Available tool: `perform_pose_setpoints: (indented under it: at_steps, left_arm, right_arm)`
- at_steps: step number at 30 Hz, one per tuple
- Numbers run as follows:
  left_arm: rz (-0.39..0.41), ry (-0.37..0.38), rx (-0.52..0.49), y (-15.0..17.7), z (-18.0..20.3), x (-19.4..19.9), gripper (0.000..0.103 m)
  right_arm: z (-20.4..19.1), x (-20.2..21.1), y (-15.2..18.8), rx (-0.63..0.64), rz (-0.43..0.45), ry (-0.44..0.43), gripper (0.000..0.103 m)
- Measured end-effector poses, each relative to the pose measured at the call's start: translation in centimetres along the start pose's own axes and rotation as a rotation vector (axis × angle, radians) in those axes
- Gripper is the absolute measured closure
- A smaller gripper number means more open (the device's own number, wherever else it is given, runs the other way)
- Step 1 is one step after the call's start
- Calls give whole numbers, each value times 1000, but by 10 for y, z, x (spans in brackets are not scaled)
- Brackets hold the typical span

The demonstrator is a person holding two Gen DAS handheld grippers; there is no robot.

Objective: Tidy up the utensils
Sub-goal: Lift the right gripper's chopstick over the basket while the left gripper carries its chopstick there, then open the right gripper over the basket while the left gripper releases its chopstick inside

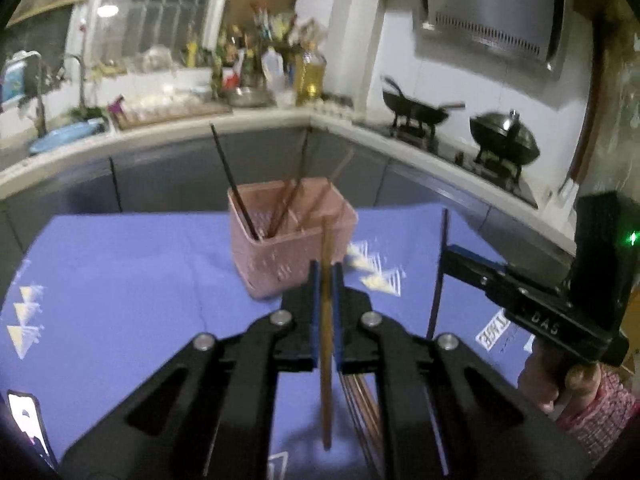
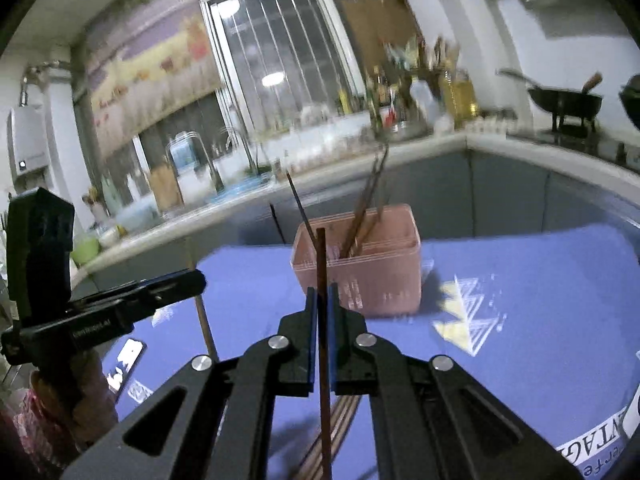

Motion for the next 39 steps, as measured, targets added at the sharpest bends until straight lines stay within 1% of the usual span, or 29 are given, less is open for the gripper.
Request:
perform_pose_setpoints:
  at_steps: [2, 5, 8, 12, 13, 14, 18, 19, 20, 22, 24, 26, 27, 29, 30, 31, 32, 33, 34, 35, 36, 37, 39]
  left_arm:
    - [9, -20, 1, -1, -3, 5, 98]
    - [2, -39, -5, -2, -4, 2, 98]
    - [-1, -31, 4, -11, -8, 2, 98]
    - [46, -33, 7, -46, -19, 5, 98]
    - [72, -36, 5, -64, -23, 7, 98]
    - [87, -44, 2, -75, -25, 7, 98]
    - [172, -120, 3, -138, -39, 3, 98]
    - [187, -131, 5, -147, -42, 2, 98]
    - [218, -165, 0, -161, -46, -3, 98]
    - [219, -202, -8, -172, -50, -17, 98]
    - [182, -229, -7, -175, -55, -37, 98]
    - [120, -238, 2, -168, -63, -64, 98]
    - [76, -240, 6, -161, -67, -80, 98]
    - [19, -241, 18, -149, -73, -100, 98]
    - [-7, -239, 27, -143, -76, -110, 98]
    - [-45, -236, 44, -133, -79, -122, 94]
    - [-78, -236, 56, -127, -82, -131, 88]
    - [-97, -238, 63, -121, -82, -135, 69]
    - [-119, -248, 77, -114, -85, -139, 61]
    - [-116, -268, 91, -110, -89, -137, 58]
    - [-106, -272, 101, -108, -91, -133, 58]
    - [-87, -273, 120, -106, -94, -124, 58]
    - [-44, -289, 155, -106, -100, -106, 57]
  right_arm:
    - [-2, 2, -2, 4, 18, 2, 98]
    - [-2, -4, -6, 3, 13, 8, 98]
    - [-4, -5, -15, -17, 10, -3, 98]
    - [-9, -8, -47, -15, 40, -20, 98]
    - [-12, -12, -63, -13, 57, -25, 98]
    - [-15, -15, -74, -12, 70, -26, 98]
    - [-30, -36, -136, -10, 178, 0, 98]
    - [-31, -41, -146, -13, 200, 5, 98]
    - [-34, -48, -157, -14, 221, 12, 98]
    - [-35, -66, -172, -22, 239, 32, 98]
    - [-31, -88, -176, -35, 221, 50, 98]
    - [-25, -114, -169, -34, 175, 90, 98]
    - [-22, -126, -164, -35, 145, 108, 98]
    - [-10, -151, -150, -57, 65, 131, 98]
    - [-8, -159, -145, -67, 38, 134, 98]
    - [-3, -172, -138, -83, -6, 148, 98]
    - [-1, -178, -132, -91, -30, 154, 98]
    - [2, -186, -128, -100, -62, 158, 98]
    - [6, -193, -123, -114, -96, 160, 97]
    - [9, -197, -119, -130, -117, 161, 97]
    - [8, -197, -117, -141, -123, 154, 97]
    - [9, -194, -117, -155, -118, 144, 97]
    - [9, -180, -121, -174, -77, 134, 93]
Point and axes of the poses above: each gripper's, at about its wrist camera, not at the fingertips, and x roughly against the way its jaws point, z to its right, y to its underside, the point moved 3 cm from there along -x, roughly the way its jaws point, and after that the axes turned 10 degrees about -x, right-handed, at the moved point
